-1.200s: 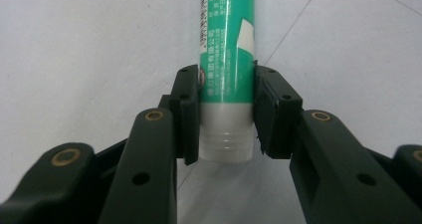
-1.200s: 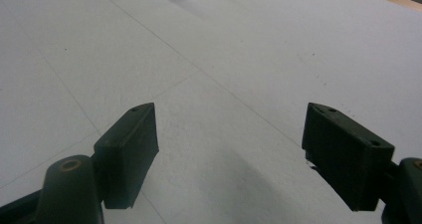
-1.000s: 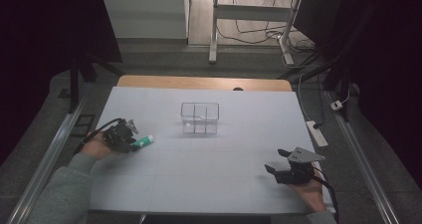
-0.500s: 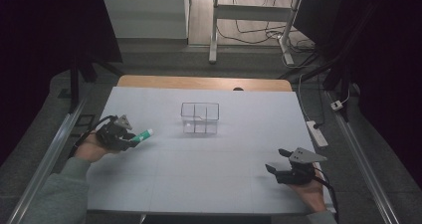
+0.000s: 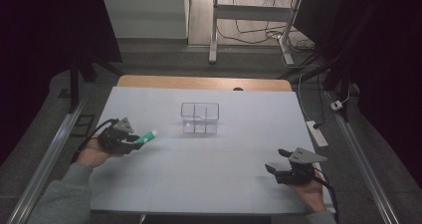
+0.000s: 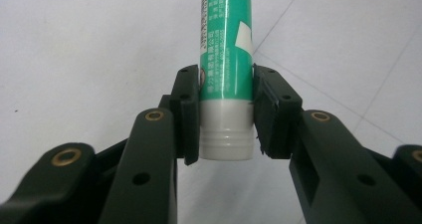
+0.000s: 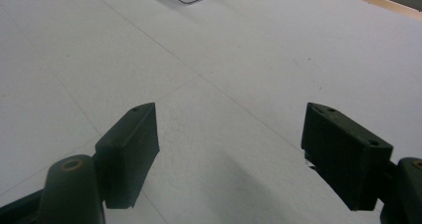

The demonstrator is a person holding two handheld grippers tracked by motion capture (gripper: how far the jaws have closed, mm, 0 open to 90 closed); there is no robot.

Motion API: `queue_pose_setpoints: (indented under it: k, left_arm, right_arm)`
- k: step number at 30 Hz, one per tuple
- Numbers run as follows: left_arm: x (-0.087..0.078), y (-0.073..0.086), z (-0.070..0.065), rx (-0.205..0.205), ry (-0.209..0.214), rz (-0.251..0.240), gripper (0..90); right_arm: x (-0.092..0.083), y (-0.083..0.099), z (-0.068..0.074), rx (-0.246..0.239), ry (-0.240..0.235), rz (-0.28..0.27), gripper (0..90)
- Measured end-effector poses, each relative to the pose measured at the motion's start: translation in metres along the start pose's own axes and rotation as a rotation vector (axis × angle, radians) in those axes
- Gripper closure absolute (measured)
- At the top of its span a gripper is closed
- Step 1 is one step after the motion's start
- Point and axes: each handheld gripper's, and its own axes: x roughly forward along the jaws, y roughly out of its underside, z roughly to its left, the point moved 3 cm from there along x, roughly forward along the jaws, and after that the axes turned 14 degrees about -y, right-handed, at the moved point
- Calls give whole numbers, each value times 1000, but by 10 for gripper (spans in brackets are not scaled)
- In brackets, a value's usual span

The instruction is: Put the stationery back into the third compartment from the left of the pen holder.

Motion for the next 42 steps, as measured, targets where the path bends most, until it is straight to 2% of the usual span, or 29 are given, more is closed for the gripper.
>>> queue_pose_setpoints:
  k: [8,18,24,27,29,31,38,41,42]
  left_arm:
    - [-6,-8,-7,-14,36,-58,648]
    - [-3,-19,-19,-4,70,-91,648]
    - [-5,-28,-31,11,98,-122,648]
    - [-5,-32,-38,26,100,-134,648]
    - [-5,-34,-41,26,92,-150,648]
    - [-4,-35,-44,20,103,-164,648]
    - [-2,-40,-53,29,119,-179,648]
    - [-2,-42,-58,35,119,-190,648]
    - [-2,-43,-59,38,121,-190,648]
  right_arm:
    - [0,0,0,4,-2,-3,225]
    - [2,-2,1,4,-5,-14,228]
    - [1,-4,3,0,-7,-10,230]
    - [2,-5,5,-3,-11,-13,231]
    - [2,-5,6,1,-19,-17,232]
    - [2,-5,7,-2,-20,-21,231]
    - [2,-7,8,-6,-8,-24,231]
    - [3,-7,9,-6,-20,-27,236]
    - [2,-7,9,-12,-9,-16,237]
